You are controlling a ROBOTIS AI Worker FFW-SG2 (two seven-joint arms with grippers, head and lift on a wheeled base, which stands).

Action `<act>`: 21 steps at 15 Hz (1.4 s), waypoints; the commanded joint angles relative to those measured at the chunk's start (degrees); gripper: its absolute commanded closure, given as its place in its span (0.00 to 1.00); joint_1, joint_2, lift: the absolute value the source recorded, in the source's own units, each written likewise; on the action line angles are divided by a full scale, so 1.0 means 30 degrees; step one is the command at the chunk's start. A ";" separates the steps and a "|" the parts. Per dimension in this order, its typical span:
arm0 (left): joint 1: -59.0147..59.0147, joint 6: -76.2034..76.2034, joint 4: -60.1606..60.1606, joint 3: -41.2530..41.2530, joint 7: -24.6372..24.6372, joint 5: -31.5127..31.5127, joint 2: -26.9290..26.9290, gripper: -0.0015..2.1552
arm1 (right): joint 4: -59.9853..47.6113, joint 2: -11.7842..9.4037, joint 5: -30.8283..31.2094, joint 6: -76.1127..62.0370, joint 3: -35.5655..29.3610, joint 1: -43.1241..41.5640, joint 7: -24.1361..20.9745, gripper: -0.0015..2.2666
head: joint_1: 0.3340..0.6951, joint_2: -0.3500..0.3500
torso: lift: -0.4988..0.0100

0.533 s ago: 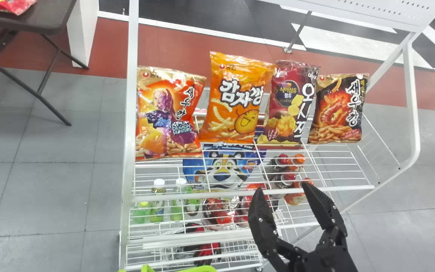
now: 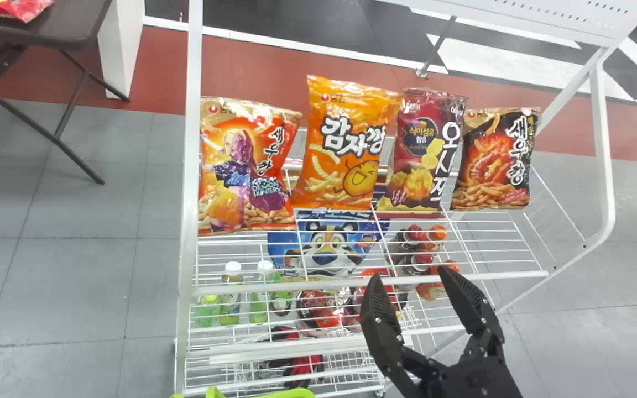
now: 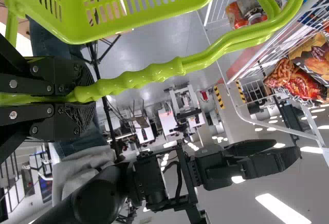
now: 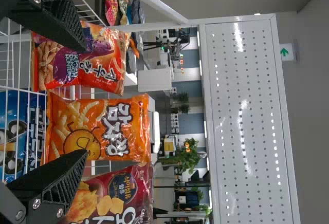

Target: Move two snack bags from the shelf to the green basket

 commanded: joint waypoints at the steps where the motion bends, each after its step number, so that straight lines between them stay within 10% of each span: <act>1: 0.0000 0.0000 -0.0057 0.0024 -0.0007 -0.0015 0.0007 1.00 | -0.0001 0.0014 -0.0015 0.0468 0.0000 -0.0115 0.0000 0.05 | 1.00 0.00 | 0.95; 21: 0.0176 0.0469 -0.0233 -0.0620 -0.0505 -0.1275 0.0417 1.00 | 0.7734 -0.0074 0.1509 1.0253 -0.1494 -1.5086 0.0908 0.05 | 1.00 0.00 | 0.95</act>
